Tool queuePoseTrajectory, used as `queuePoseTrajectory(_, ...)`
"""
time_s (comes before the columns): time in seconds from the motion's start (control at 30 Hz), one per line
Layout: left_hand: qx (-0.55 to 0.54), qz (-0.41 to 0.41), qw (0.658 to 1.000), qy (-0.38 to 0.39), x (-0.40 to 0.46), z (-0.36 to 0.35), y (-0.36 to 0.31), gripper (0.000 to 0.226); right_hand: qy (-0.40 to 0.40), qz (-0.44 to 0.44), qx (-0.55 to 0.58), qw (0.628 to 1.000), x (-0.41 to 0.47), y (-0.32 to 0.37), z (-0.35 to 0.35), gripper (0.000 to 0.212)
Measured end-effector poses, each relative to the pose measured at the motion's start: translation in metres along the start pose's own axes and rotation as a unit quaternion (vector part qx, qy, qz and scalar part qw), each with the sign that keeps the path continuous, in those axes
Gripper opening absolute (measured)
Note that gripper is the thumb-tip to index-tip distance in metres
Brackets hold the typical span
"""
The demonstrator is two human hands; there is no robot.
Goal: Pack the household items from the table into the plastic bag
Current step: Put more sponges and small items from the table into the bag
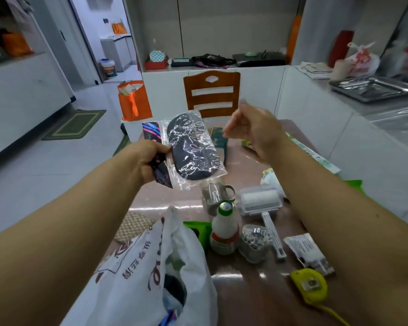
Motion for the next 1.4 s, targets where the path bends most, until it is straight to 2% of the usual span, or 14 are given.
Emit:
queuePoseTrajectory(0.13, -0.001, -0.031, 1.000, -0.001, -0.023, -0.018, -0.005, 0.039, -0.059, -0.093, -0.043, 0.993, -0.019, -0.038, 0.046, 0.046)
queuePoseTrajectory(0.27, 0.003, -0.025, 1.000, 0.007, -0.050, -0.044, 0.000, 0.015, -0.078, -0.164, -0.107, 0.978, -0.048, -0.066, 0.080, 0.041)
queuePoseTrajectory(0.37, -0.001, -0.028, 1.000, -0.002, -0.054, -0.053, 0.007, 0.034, -0.102, -0.219, -0.186, 0.952, -0.068, -0.087, 0.114, 0.034)
queuePoseTrajectory(0.47, -0.008, -0.022, 1.000, 0.006, -0.064, -0.069, 0.017, 0.023, -0.074, -0.246, -0.312, 0.915, -0.088, -0.104, 0.143, 0.022)
queuePoseTrajectory(0.53, -0.002, -0.009, 1.000, 0.019, -0.074, -0.080, 0.024, 0.010, 0.044, -0.244, -0.488, 0.837, -0.106, -0.116, 0.144, 0.015)
queuePoseTrajectory(0.63, -0.009, -0.007, 1.000, 0.016, -0.081, -0.088, 0.030, 0.018, 0.211, -0.260, -0.626, 0.704, -0.137, -0.158, 0.138, 0.061)
queuePoseTrajectory(0.7, -0.016, -0.003, 1.000, 0.015, -0.087, -0.092, 0.033, 0.016, 0.258, -0.195, -0.734, 0.597, -0.145, -0.174, 0.132, 0.065)
queuePoseTrajectory(0.77, -0.022, -0.010, 1.000, 0.013, -0.090, -0.096, 0.035, 0.011, 0.264, -0.123, -0.785, 0.547, -0.144, -0.177, 0.123, 0.055)
queuePoseTrajectory(0.97, -0.022, 0.001, 1.000, 0.000, -0.095, -0.099, 0.043, 0.018, 0.273, -0.122, -0.755, 0.583, -0.135, -0.164, 0.130, 0.057)
queuePoseTrajectory(1.03, -0.017, 0.006, 1.000, -0.001, -0.098, -0.101, 0.044, 0.020, 0.298, -0.125, -0.755, 0.570, -0.139, -0.175, 0.130, 0.067)
queuePoseTrajectory(1.13, -0.009, 0.010, 1.000, -0.003, -0.101, -0.104, 0.045, 0.020, 0.296, -0.092, -0.782, 0.541, -0.142, -0.185, 0.128, 0.052)
queuePoseTrajectory(1.23, -0.003, 0.015, 1.000, -0.004, -0.107, -0.108, 0.046, 0.007, 0.289, -0.079, -0.782, 0.546, -0.140, -0.183, 0.125, 0.047)
queuePoseTrajectory(1.33, -0.009, 0.018, 1.000, -0.003, -0.109, -0.111, 0.048, 0.005, 0.253, -0.067, -0.752, 0.606, -0.135, -0.170, 0.127, 0.041)
queuePoseTrajectory(1.4, -0.014, 0.016, 1.000, -0.003, -0.109, -0.112, 0.049, 0.003, 0.149, -0.053, -0.725, 0.670, -0.123, -0.151, 0.142, 0.044)
Point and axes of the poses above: each hand's wrist, its own x-axis towards the middle knuckle, its own z-axis out of the back of the hand, y = z × x, the point moved 7 cm from there along x, towards the middle knuckle, and after that the axes turned 1 degree about x, right-handed, at the moved point
